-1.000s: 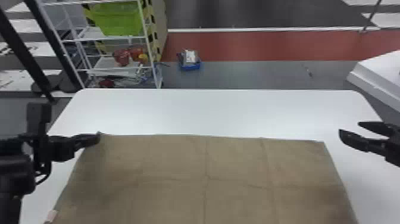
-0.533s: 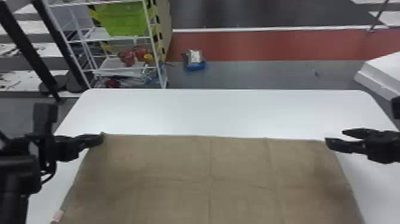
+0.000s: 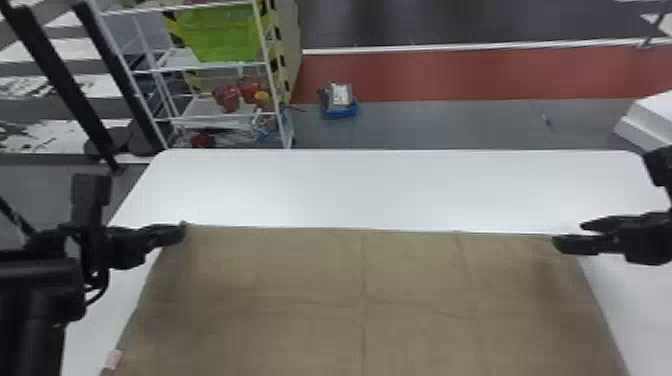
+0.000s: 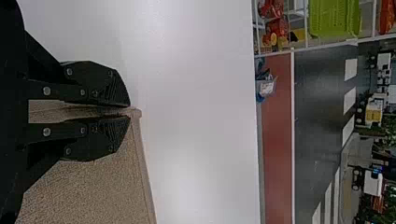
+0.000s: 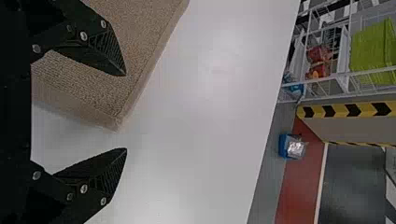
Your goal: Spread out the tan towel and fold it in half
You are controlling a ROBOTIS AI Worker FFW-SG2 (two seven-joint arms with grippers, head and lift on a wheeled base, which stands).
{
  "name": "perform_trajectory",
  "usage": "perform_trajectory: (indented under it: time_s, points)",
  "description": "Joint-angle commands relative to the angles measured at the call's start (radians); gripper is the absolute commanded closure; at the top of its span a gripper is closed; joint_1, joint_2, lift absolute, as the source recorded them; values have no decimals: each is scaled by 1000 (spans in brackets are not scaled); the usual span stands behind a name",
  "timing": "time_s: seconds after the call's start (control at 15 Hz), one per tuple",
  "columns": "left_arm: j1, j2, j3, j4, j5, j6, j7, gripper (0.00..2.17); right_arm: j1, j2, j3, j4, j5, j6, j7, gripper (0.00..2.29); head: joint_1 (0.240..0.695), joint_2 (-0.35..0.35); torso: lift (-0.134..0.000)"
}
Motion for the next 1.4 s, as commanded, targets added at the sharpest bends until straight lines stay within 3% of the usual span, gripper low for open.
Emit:
perform_trajectory:
  time_s: [0.0,0.73,1.33]
  points:
    - [-5,1,-2,0,0,0,1,1001,-16,-11,40,1,51,45,15,367,695,111,-123]
    - [-7,1,-5,0,-3,3,-6,1001,-114,-37,130,103,123,97,68,370,695,102,-123]
    - [-16,-1,-11,2,-3,0,-6,1001,-147,-37,144,167,109,109,78,441,695,101,-123]
